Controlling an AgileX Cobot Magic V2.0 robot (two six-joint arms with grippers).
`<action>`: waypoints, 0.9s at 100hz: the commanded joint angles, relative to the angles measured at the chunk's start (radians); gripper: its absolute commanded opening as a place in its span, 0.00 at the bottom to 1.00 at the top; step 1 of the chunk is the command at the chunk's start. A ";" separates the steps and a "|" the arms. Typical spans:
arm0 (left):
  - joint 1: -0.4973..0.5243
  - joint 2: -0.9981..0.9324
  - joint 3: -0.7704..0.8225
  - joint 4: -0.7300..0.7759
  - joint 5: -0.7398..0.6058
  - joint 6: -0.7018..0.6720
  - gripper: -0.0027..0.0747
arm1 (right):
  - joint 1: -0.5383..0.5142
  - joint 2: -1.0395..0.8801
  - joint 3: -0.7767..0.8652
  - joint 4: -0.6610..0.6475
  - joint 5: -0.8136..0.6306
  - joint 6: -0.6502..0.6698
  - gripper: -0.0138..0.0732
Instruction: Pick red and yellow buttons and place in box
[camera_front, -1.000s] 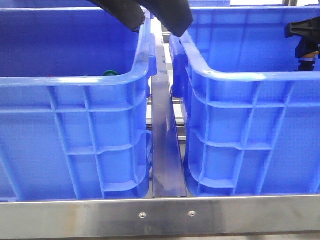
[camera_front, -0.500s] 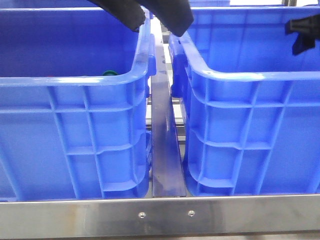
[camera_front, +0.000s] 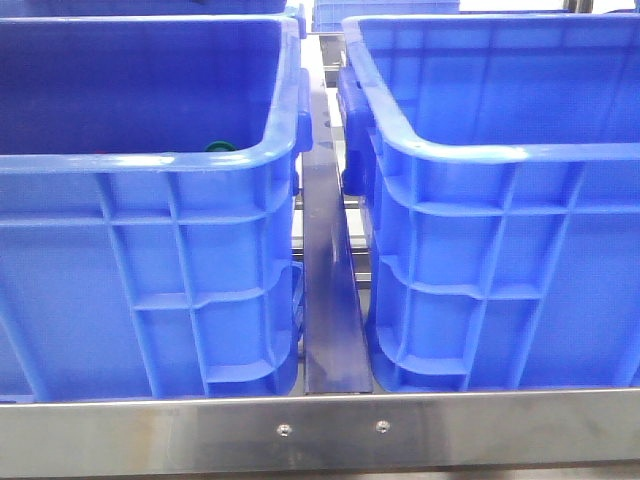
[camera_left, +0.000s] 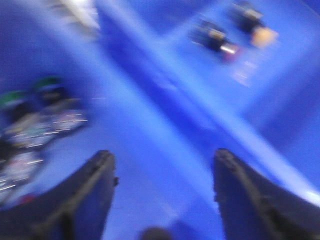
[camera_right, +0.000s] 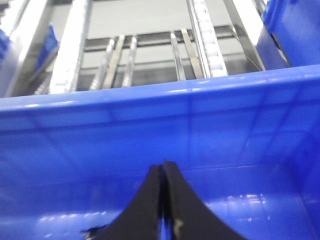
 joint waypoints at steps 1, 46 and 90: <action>0.069 -0.054 -0.033 -0.006 -0.033 -0.014 0.41 | -0.008 -0.104 0.014 0.004 0.014 -0.005 0.08; 0.371 -0.315 0.184 -0.006 -0.127 -0.018 0.01 | -0.008 -0.519 0.228 0.004 0.100 -0.005 0.08; 0.581 -0.864 0.551 -0.009 -0.227 -0.020 0.01 | -0.008 -0.955 0.464 0.004 0.095 -0.005 0.08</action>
